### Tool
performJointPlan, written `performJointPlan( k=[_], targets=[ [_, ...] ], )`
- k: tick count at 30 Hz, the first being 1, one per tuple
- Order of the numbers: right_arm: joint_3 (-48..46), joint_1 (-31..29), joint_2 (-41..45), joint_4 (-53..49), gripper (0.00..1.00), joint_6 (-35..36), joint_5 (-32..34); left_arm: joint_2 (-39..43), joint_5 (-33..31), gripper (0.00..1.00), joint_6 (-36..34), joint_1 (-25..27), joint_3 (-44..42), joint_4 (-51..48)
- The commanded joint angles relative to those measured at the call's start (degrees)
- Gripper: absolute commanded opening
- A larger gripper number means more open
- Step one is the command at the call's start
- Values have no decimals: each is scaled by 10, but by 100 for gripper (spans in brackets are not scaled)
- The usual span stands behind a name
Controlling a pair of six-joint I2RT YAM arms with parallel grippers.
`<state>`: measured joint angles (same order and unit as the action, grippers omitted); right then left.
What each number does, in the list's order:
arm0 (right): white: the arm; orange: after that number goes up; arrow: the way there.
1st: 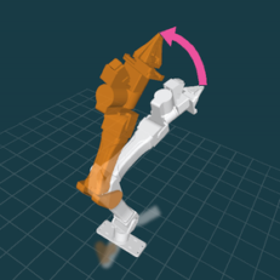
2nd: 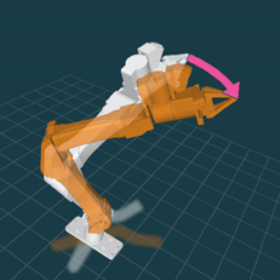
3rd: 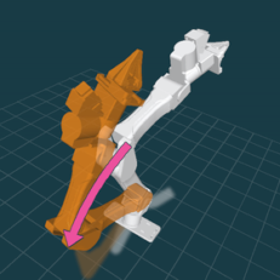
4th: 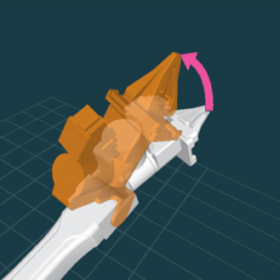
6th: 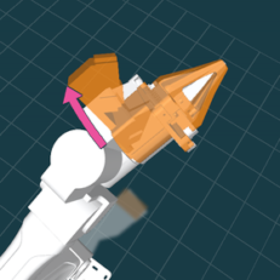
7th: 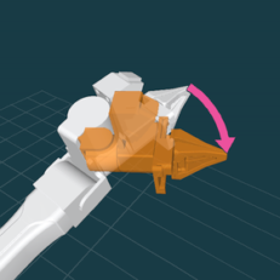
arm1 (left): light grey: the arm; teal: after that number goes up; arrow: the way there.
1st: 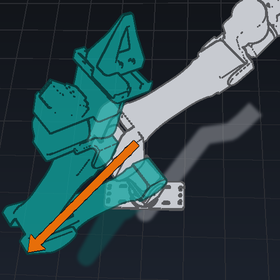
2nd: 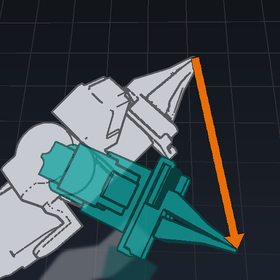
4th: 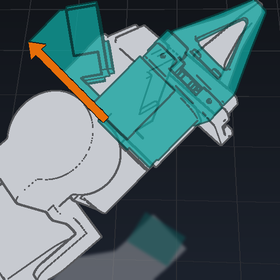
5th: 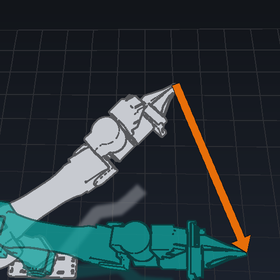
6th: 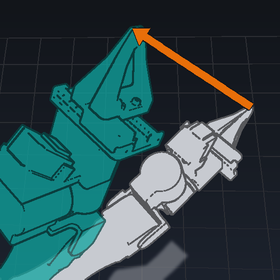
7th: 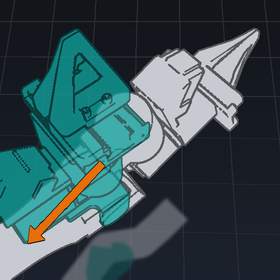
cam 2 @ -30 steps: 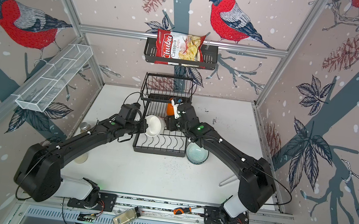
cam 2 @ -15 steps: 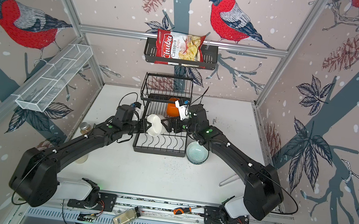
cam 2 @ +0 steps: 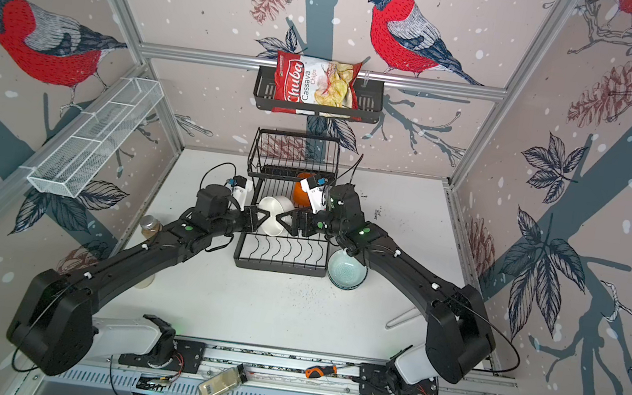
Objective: Load the bowls into the dish rack
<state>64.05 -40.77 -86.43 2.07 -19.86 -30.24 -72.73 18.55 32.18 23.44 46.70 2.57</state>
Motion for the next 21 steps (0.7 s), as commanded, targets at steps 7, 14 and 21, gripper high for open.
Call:
performJointPlan(
  k=[7, 14, 21],
  targets=[
    [9, -5, -11, 29, 76, -11, -21, 4, 27, 0, 3, -2, 0, 63],
    [16, -8, -18, 29, 59, -12, -18, 3, 28, 0, 3, -2, -4, 63],
    [20, -13, -22, 25, 51, -6, -12, 2, 23, 0, 1, -2, -5, 58]
  ],
)
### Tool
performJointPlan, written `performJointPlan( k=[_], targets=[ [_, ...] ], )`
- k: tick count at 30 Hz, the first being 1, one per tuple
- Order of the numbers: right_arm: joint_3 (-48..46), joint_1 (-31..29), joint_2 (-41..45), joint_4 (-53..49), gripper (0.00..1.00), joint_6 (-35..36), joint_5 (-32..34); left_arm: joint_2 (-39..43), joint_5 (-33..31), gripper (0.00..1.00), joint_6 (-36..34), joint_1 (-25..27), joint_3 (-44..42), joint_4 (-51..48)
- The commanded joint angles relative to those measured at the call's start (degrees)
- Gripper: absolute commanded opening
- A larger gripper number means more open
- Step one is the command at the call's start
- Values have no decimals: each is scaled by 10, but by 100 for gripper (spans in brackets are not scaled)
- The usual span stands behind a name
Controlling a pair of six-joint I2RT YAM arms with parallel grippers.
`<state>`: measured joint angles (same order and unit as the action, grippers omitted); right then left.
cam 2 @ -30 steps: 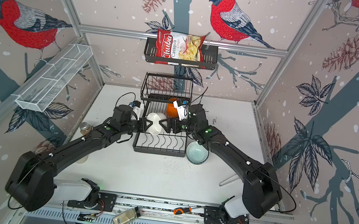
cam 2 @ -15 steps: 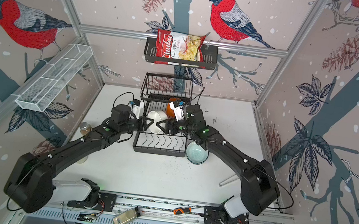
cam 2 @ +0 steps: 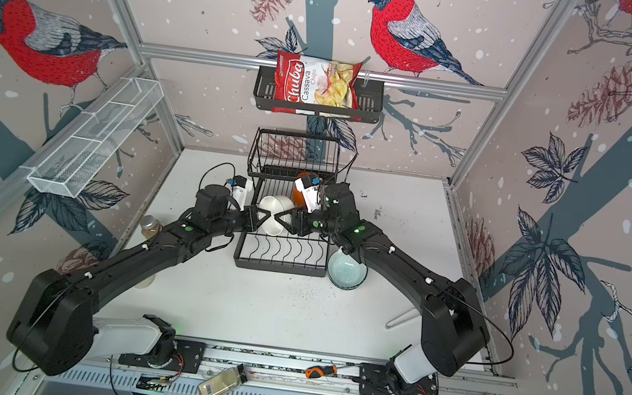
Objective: Load the bowls into the dish rack
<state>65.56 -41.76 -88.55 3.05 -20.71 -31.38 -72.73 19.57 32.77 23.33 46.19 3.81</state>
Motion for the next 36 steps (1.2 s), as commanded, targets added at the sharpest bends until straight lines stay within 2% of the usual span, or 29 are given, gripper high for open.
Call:
performJointPlan(
  k=[1, 5, 10, 17, 23, 32, 36],
  targets=[
    [5, -4, -1, 14, 49, 3, 3, 2, 10, 0, -6, 0, -1, 45],
    [7, -7, -3, 9, 46, 7, 14, -1, 8, 0, -8, 0, -1, 44],
    [8, -11, -3, 1, 44, 12, 50, -4, 5, 17, -7, 0, -1, 40],
    [10, -13, -11, -12, 41, 27, 96, 0, 0, 26, -7, -1, -8, 40],
    [20, -19, -30, -35, 38, 54, 143, 4, -22, 40, -9, -1, -14, 19],
    [36, -30, -66, -55, 35, 104, 208, 22, -67, 43, -8, -8, -32, -19],
    [50, -41, -82, -68, 35, 131, 254, 32, -127, 43, -6, -9, -30, -70]
  ],
)
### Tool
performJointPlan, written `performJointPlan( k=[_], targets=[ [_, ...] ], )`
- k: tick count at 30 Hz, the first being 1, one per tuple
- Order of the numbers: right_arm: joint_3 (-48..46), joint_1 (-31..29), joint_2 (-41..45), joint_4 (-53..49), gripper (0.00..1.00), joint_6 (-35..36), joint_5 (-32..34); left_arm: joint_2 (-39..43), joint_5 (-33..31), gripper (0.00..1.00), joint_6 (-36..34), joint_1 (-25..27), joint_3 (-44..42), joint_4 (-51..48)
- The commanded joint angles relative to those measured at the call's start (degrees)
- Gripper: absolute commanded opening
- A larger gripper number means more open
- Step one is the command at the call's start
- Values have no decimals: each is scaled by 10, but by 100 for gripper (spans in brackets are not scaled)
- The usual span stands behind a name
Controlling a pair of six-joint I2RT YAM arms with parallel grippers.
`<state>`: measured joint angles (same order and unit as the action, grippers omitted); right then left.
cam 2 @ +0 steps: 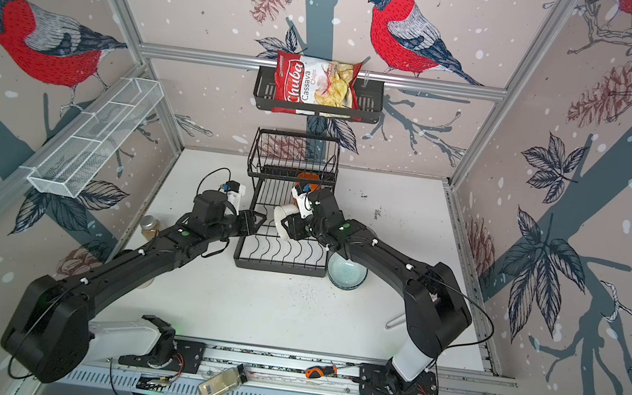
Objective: Load the bowls into the dish rack
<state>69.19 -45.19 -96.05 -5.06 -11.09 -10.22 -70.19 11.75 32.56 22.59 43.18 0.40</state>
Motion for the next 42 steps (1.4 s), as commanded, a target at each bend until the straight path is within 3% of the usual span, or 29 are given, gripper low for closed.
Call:
performJointPlan(
  k=[1, 9, 24, 33, 42],
  targets=[
    [18, -11, -12, 10, 35, 40, 55, 8, -61, 44, -4, -2, 2, -49],
    [63, -45, -50, -11, 35, 106, 153, 0, -134, 44, -4, -3, 1, -139],
    [118, -102, -121, 21, 35, 227, 310, -42, -161, 40, -3, -3, -15, -178],
    [156, -111, -167, 45, 35, 297, 361, -76, -163, 27, 7, -3, -32, -154],
    [189, -114, -225, 81, 35, 363, 408, -100, -165, 7, 3, -3, -36, -149]
  ],
)
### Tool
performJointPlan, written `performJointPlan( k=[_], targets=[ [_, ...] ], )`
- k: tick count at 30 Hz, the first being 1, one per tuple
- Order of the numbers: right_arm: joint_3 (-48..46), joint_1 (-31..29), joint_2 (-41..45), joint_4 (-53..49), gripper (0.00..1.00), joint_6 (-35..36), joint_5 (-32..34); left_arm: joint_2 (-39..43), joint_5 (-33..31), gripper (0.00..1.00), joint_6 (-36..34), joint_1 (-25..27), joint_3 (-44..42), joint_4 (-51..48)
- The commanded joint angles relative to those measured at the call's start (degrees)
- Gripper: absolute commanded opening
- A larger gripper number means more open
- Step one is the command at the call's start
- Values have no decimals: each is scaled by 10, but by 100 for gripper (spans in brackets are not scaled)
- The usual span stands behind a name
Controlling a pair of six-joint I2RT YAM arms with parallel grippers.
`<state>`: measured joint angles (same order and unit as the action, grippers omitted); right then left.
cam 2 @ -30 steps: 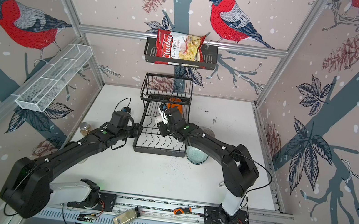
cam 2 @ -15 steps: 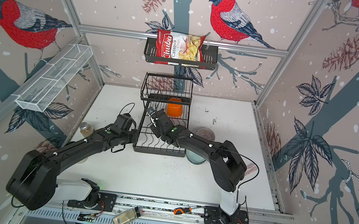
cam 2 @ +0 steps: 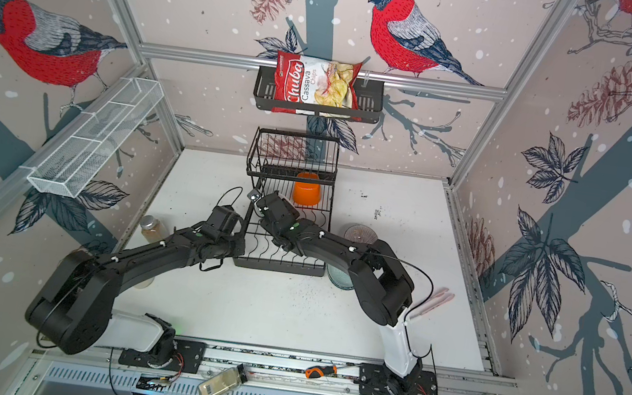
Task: Load the bowls into the dish rack
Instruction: 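Lower the white bowl on edge into the lower rack slots beside the orange bowl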
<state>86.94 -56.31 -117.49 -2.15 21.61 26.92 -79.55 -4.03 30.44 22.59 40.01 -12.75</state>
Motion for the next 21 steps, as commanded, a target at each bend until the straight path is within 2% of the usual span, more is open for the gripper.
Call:
performJointPlan(
  k=[1, 9, 21],
  targets=[
    [17, -3, -17, 52, 35, 41, 38, -5, -6, 6, 22, -3, -7, -16],
    [20, -4, -50, 130, 35, 105, 70, -5, 13, 0, 12, -2, -15, -8],
    [-1, -4, -95, 286, 37, 195, 92, -6, 18, 0, 9, -2, -18, -10]
  ],
)
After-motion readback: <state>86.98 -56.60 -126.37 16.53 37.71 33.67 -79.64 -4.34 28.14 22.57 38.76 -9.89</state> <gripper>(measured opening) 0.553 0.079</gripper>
